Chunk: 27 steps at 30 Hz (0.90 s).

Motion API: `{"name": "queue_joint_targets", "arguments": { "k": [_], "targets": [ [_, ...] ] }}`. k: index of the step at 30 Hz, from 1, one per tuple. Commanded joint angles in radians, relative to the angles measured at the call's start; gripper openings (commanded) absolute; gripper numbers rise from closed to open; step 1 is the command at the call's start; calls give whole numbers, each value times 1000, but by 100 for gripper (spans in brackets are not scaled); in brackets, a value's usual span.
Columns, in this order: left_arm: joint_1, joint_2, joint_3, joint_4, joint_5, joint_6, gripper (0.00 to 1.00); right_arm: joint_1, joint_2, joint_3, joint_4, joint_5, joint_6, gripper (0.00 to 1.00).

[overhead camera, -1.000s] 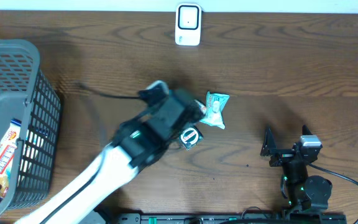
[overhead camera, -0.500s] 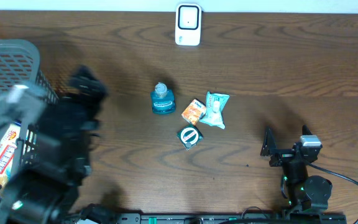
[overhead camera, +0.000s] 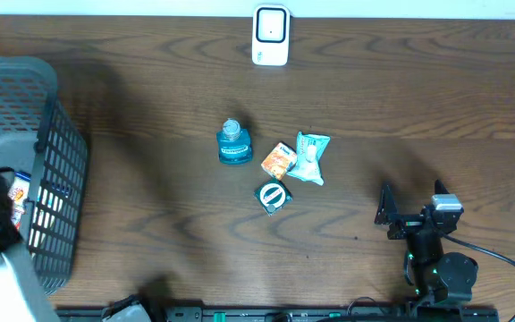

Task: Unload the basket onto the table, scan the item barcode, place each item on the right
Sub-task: 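Reach into the basket and grasp the yellow wipes bag, left gripper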

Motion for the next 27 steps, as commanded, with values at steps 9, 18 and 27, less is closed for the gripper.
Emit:
{"name": "queue_joint_targets", "arguments": {
  "k": [9,18,27],
  "targets": [
    [343,338,4,-115,380,-292,98,4,-4,-2,-3,-2,9,99],
    [395,495,-61,-199,295,-488,98,4,-4,-2,-3,-2,9,99],
    [395,592,-78,-161,199,-498,98,4,-4,-2,-3,-2,9,99]
  ]
}}
